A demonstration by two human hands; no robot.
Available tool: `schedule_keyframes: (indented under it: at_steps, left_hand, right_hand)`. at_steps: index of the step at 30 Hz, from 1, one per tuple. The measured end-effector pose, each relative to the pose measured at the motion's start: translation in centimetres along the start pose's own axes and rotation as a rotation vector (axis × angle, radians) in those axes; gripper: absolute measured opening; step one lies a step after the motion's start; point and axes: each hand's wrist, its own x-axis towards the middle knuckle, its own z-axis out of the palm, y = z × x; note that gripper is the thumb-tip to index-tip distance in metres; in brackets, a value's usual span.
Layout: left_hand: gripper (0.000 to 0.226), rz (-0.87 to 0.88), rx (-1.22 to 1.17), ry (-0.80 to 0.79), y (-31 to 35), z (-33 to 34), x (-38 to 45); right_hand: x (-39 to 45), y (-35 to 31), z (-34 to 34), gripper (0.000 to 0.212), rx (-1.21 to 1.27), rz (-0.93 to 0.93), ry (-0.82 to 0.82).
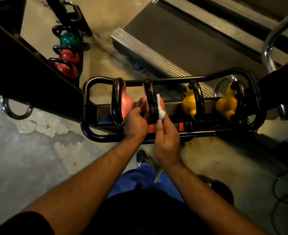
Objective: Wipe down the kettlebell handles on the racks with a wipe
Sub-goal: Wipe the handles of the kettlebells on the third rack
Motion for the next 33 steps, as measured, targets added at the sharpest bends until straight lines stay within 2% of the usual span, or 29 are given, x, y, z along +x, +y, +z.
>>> schedule_keyframes:
  at_steps: [2, 5, 8, 12, 18, 20, 23, 26, 29, 31, 33]
  left_hand:
    - [0.032, -0.046, -0.061, -0.007, -0.4, 0.0, 0.0]
    - [0.033, -0.042, -0.090, -0.024, 0.0, 0.1, -0.1]
    - [0.030, 0.087, 0.147, 0.003, 0.6, 0.0, -0.2]
    - [0.038, 0.171, 0.346, -0.049, -0.2, -0.6, -0.2]
    - [0.032, 0.145, 0.309, -0.052, 0.1, -0.4, -0.1]
    - [0.033, 0.136, 0.316, -0.057, -0.2, -0.5, 0.2]
    - [0.034, 0.107, 0.316, -0.062, -0.5, -0.4, 0.3]
    - [0.035, 0.115, 0.284, -0.053, 0.1, -0.4, 0.1]
    - [0.034, 0.136, 0.238, -0.054, 0.4, -0.5, -0.3]
    - [0.026, 0.083, 0.177, -0.049, 0.2, -0.4, -0.5]
    - [0.017, 0.087, 0.246, -0.002, -0.3, -0.6, -0.5]
  right_hand:
    - [0.2, 0.3, -0.8, 0.025, -0.034, 0.111, -0.019]
    - [2.6, -1.1, -1.0, 0.027, 0.033, 0.207, -0.041]
    - [4.4, -2.5, -0.9, 0.028, 0.078, 0.249, -0.097]
    - [3.8, -2.0, -1.8, 0.027, -0.049, 0.292, -0.153]
    - [6.7, -5.2, -2.4, 0.030, 0.262, 0.558, -0.215]
    - [7.5, -6.0, -2.8, 0.038, 0.303, 0.602, -0.268]
    - [9.5, -7.2, -3.1, 0.065, 0.394, 0.624, -0.385]
    - [11.5, -7.8, -2.0, 0.075, 0.417, 0.629, -0.396]
    - [11.9, -7.4, -0.4, 0.070, 0.328, 0.626, -0.380]
    - [11.0, -6.4, -0.6, 0.057, 0.215, 0.625, -0.354]
    - [9.5, -5.1, -1.5, 0.039, 0.135, 0.628, -0.351]
